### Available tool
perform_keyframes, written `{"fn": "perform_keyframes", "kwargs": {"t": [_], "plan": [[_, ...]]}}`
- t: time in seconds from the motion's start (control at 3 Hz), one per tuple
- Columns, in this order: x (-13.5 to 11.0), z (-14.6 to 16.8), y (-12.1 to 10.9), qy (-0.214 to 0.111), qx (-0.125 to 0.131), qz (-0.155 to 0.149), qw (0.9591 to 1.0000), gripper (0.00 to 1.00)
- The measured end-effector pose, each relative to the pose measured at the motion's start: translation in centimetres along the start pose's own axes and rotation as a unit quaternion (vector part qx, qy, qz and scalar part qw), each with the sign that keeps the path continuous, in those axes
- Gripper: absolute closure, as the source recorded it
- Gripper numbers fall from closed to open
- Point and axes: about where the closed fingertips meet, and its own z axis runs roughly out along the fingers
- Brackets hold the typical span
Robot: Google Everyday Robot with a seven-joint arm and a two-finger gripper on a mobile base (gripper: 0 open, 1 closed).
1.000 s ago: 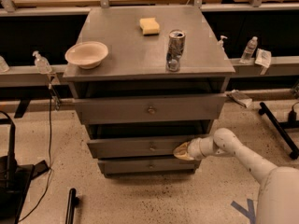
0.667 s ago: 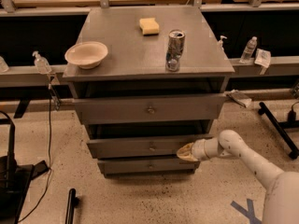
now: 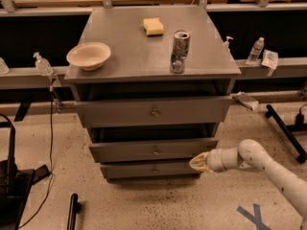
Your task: Close middle drawer
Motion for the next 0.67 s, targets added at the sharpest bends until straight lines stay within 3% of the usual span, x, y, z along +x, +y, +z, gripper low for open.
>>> {"fn": "perform_keyframes", "kwargs": {"t": [0.33,0.67], "plan": [[-0.40,-2.42,0.86,0.001,-0.004,0.010,0.9999,1.00],[0.21,-2.31,1.08,0.026,-0.010,0.019,0.9994,1.00]]}}
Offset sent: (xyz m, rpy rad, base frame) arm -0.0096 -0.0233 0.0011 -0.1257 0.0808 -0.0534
